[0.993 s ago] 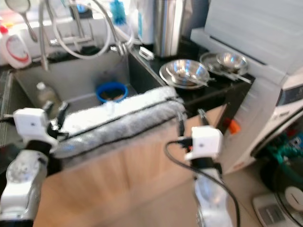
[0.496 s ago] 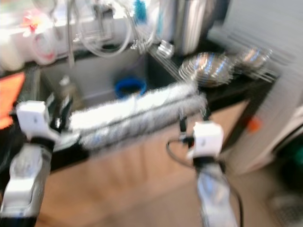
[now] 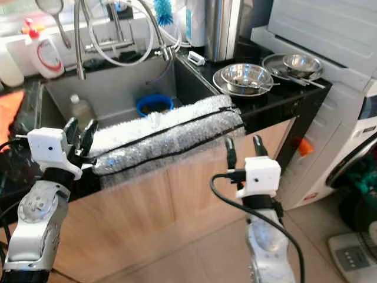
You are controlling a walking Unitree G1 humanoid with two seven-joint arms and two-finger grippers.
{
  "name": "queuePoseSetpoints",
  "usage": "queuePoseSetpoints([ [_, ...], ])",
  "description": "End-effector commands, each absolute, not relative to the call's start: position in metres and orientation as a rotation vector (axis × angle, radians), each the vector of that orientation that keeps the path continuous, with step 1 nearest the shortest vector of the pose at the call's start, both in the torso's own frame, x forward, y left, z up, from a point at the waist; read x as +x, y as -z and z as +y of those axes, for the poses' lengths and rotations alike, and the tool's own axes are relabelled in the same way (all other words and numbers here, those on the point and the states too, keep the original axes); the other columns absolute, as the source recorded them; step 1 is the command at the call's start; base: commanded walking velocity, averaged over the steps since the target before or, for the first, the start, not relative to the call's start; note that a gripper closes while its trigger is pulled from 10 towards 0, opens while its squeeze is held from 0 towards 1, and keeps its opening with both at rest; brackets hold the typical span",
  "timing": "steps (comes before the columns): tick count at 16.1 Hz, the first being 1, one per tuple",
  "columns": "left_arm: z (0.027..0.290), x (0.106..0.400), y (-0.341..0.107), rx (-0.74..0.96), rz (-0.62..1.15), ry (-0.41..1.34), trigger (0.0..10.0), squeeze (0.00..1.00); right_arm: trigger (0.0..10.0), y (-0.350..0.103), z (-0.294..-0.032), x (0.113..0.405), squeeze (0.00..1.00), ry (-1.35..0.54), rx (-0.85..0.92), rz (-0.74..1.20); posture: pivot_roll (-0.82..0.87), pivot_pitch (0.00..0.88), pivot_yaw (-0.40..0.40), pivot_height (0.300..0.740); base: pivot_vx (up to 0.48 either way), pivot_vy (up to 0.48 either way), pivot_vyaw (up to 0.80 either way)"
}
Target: Kitchen organization
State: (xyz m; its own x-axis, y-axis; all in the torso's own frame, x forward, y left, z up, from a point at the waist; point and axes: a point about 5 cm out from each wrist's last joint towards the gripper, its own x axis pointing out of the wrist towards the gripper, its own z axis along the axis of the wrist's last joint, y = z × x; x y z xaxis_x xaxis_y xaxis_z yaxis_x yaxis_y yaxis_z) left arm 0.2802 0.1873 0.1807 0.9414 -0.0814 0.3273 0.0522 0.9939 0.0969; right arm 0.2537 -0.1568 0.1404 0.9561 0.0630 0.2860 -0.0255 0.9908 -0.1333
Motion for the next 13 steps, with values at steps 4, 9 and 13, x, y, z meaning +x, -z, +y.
queuePoseSetpoints([
  [4, 0.184, 0.280, -0.184, 0.083, -0.343, 0.074, 10.0, 0.00, 10.0, -0.143, -0.154, 0.254, 0.00, -0.052, -0.124, -0.307, -0.09, 0.013, 0.057, 0.740, 0.000, 0.000, 0.00],
  [9, 0.183, 0.280, -0.182, 0.072, -0.338, 0.077, 10.0, 0.00, 10.0, -0.145, -0.156, 0.254, 0.00, -0.048, -0.134, -0.313, -0.09, 0.018, 0.059, 0.740, 0.000, 0.000, 0.00],
  [13, 0.178, 0.275, -0.173, 0.058, -0.310, 0.095, 10.0, 0.00, 10.0, -0.146, -0.155, 0.254, 0.00, -0.049, -0.134, -0.318, -0.10, 0.016, 0.058, 0.740, 0.000, 0.000, 0.00],
])
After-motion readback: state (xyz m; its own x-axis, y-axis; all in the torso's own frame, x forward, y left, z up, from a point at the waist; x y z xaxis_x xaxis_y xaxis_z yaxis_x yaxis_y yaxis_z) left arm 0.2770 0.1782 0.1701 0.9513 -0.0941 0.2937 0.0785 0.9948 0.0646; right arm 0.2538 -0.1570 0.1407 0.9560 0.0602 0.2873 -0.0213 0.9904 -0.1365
